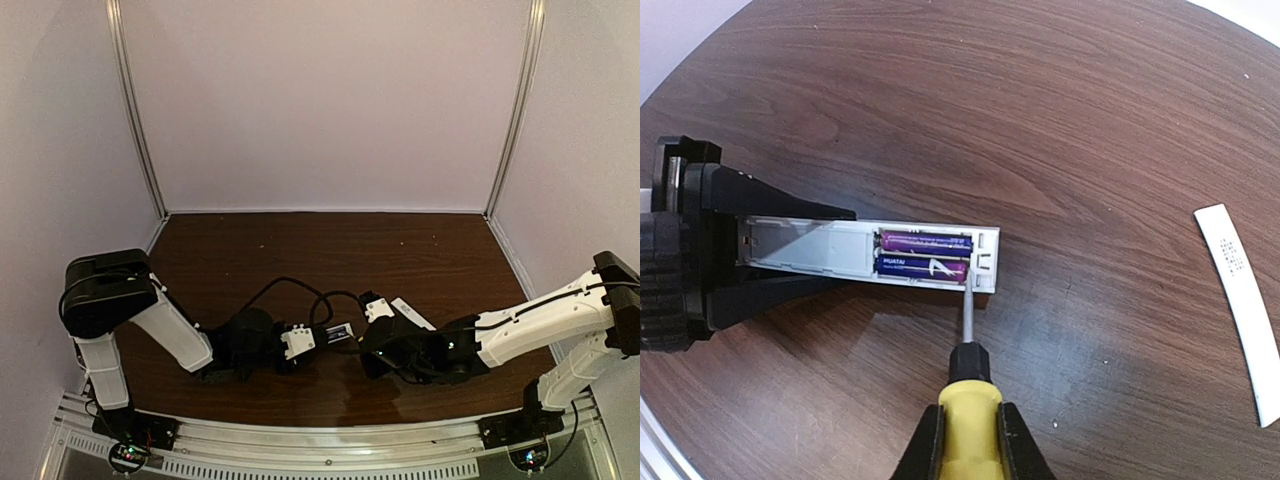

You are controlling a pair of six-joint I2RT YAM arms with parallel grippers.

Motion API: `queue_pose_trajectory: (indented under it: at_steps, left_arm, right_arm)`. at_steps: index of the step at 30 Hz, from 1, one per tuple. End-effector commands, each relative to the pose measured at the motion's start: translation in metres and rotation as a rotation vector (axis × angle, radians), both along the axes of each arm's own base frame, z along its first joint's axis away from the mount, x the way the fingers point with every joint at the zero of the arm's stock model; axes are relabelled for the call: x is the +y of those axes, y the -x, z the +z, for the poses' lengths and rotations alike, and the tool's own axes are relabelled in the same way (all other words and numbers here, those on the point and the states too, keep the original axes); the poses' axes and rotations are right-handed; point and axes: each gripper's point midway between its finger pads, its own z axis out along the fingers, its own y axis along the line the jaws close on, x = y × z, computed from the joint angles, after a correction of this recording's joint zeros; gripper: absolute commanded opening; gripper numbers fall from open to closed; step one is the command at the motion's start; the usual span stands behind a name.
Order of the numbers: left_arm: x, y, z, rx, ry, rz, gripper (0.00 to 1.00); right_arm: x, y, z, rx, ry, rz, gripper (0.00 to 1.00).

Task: Unload the batteries from the remote control

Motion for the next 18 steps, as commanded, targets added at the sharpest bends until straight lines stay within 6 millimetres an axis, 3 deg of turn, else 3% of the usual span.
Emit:
queue_pose_trajectory:
  at_steps: [1, 18]
  left_arm:
    - [-0.0087, -0.002, 0.0174, -0.032, 0.057, -0.014, 0.0]
    - [-0.0091, -0.0008, 0.0172, -0.031, 0.058, -0.021, 0.0]
  right_arm:
    - [0.0067, -0.0016, 0.0055, -0.013, -0.003, 0.01, 0.0]
    - [0.0101, -0.0023, 0.002, -0.014, -0.007, 0.026, 0.0]
